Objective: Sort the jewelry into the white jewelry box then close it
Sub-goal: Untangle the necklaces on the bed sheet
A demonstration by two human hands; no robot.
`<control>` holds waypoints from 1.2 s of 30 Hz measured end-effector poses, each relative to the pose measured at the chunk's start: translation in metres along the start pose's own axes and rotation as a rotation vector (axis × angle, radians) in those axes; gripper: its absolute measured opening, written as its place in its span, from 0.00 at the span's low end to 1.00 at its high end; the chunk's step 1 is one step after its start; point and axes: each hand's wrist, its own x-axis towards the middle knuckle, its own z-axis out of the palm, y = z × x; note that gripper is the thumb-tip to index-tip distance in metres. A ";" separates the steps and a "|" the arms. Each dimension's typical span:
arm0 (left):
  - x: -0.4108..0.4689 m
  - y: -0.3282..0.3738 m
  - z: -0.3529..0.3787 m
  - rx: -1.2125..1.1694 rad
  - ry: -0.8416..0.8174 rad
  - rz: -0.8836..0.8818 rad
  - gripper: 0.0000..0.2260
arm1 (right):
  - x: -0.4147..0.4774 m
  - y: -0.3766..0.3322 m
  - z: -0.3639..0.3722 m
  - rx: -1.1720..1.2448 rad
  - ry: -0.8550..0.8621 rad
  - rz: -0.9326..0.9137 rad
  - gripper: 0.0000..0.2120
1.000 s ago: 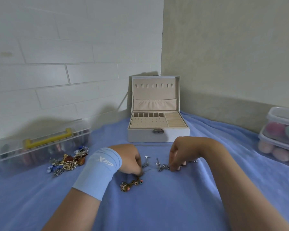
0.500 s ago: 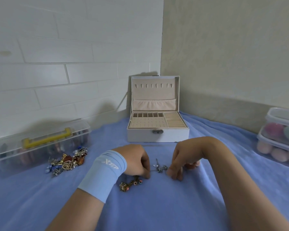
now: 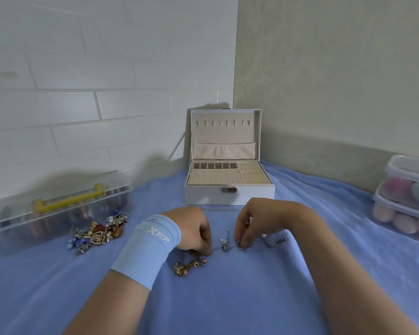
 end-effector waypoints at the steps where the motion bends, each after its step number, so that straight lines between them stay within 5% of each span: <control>1: -0.002 -0.001 -0.001 0.006 -0.009 -0.007 0.04 | 0.000 0.001 -0.001 -0.001 0.008 0.007 0.06; 7: -0.004 -0.001 -0.002 0.025 -0.024 -0.016 0.03 | -0.009 0.010 -0.012 0.109 0.001 0.035 0.03; 21: -0.001 -0.006 -0.001 0.031 -0.078 -0.063 0.07 | 0.005 0.018 -0.006 0.816 0.054 -0.030 0.05; 30: 0.006 0.007 0.012 -0.186 0.087 0.029 0.10 | 0.009 0.009 -0.001 0.646 0.141 0.120 0.03; 36: 0.006 0.007 0.009 -0.118 0.022 -0.016 0.08 | 0.010 0.009 -0.001 0.561 0.229 0.260 0.05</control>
